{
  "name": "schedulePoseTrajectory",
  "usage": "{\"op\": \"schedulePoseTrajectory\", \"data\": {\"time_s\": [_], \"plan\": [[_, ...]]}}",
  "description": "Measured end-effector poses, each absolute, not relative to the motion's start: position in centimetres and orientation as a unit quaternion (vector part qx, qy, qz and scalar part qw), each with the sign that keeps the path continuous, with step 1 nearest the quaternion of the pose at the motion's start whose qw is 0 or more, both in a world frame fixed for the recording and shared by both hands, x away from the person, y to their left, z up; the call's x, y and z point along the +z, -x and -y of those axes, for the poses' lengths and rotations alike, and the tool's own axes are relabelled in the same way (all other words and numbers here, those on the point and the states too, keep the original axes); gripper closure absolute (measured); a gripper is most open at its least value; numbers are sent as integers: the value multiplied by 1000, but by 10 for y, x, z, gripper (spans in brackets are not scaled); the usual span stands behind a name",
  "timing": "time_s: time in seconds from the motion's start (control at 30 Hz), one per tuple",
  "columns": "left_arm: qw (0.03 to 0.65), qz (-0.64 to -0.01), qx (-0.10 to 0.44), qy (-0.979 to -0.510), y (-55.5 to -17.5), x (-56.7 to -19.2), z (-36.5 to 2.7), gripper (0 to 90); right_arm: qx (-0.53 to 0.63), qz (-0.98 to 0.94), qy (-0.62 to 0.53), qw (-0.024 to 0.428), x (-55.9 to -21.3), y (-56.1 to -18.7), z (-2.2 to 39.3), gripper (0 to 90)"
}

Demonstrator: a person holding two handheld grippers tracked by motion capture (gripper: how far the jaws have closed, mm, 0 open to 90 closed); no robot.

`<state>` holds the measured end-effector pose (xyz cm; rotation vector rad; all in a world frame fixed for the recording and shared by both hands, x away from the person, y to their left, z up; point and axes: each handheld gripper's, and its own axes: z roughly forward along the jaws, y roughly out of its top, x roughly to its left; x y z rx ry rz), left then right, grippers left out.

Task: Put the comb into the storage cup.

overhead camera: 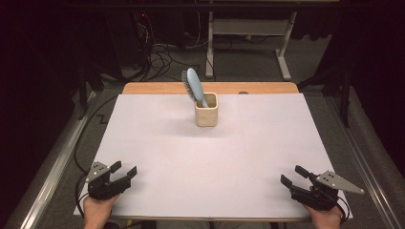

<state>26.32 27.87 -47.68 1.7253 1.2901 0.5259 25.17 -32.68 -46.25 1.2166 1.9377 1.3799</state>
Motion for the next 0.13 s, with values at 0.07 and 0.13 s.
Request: {"op": "schedulePoseTrajectory", "data": {"time_s": [0.07,0.13], "plan": [[447,-521,210,-696,-263,-477,-279,323,506,-702,-445,231,-462,-252,328,295],[447,-521,208,-696,-264,-477,-279,323,507,-698,-451,228,-462,-252,329,290]]}}
